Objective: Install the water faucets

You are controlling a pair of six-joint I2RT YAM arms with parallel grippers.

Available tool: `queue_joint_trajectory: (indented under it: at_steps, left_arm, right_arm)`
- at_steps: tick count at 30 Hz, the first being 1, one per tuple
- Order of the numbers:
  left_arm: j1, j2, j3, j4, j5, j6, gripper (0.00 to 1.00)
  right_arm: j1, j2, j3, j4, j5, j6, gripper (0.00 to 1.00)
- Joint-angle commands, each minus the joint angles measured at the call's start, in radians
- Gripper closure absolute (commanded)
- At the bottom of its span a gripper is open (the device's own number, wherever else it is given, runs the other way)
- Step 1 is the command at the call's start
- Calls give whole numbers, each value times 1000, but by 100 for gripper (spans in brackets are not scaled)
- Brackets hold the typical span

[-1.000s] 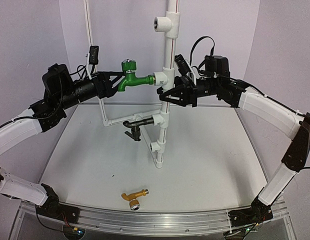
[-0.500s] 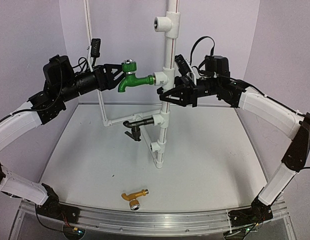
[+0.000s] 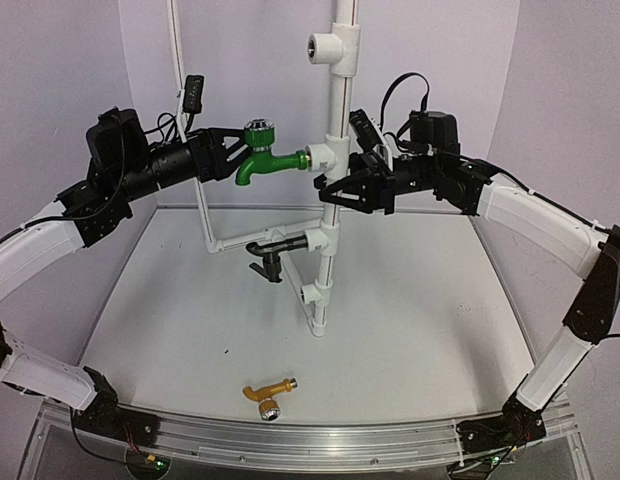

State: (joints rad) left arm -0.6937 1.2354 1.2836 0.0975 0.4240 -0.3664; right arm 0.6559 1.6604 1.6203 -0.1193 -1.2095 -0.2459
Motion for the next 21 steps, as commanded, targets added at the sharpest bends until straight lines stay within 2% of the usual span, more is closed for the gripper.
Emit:
queue_joint_trajectory:
  at_steps: [1,13,21]
  left_arm:
    - [-4,-19,69,26,64,15,12]
    - [-7,-29,105,-47,129,58,10]
    - [-35,-39,122,-91,208,109,19]
  right_arm:
    - [7,13,1,-147,-45,142,100]
    - [7,17,4,-148,-43,140,100]
    - [7,27,6,-148,-47,141,100]
